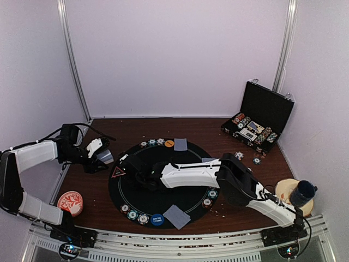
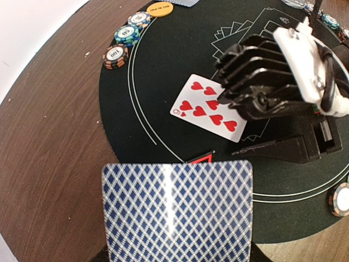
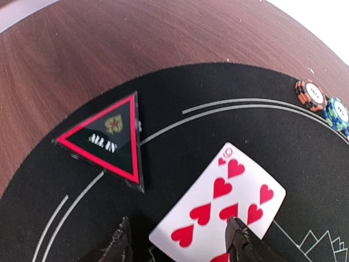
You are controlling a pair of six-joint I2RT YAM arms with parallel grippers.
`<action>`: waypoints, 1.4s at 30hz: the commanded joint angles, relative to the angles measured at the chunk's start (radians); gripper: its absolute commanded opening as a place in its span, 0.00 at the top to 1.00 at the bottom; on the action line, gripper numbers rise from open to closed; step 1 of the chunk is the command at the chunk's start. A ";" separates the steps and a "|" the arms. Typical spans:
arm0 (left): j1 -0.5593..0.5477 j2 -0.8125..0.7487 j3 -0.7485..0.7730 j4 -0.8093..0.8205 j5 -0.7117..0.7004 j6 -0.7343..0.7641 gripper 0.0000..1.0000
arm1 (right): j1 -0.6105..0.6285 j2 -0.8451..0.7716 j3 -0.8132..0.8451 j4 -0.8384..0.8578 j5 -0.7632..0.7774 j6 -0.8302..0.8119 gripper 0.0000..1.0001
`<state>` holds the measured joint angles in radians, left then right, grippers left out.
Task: Distribute texas hold em gaming equipment
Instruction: Flop the poker card in the community card area, then pick up the poker card from the face-down deck piles.
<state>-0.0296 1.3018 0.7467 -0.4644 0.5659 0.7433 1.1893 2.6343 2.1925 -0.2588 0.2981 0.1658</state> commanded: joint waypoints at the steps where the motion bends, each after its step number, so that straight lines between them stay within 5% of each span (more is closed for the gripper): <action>1: 0.008 0.005 -0.009 0.030 0.033 0.016 0.88 | 0.009 -0.131 -0.087 0.040 -0.006 0.014 0.39; 9: 0.008 -0.022 -0.010 0.016 0.043 0.022 0.87 | 0.015 -0.386 -0.394 0.150 0.038 0.059 0.00; 20: -0.071 -0.063 -0.012 -0.008 0.031 0.008 0.86 | 0.011 -0.623 -0.664 0.362 -0.192 0.232 0.00; 29: -0.190 -0.169 -0.072 -0.013 0.002 0.020 0.85 | -0.018 -0.559 -0.635 0.450 -0.421 0.398 0.00; 42: -0.289 -0.249 -0.115 -0.062 0.039 0.081 0.85 | -0.071 -0.486 -0.615 0.502 -0.543 0.453 0.02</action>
<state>-0.3000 1.0733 0.6487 -0.5217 0.5705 0.7918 1.1313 2.1040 1.5429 0.2127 -0.1844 0.5911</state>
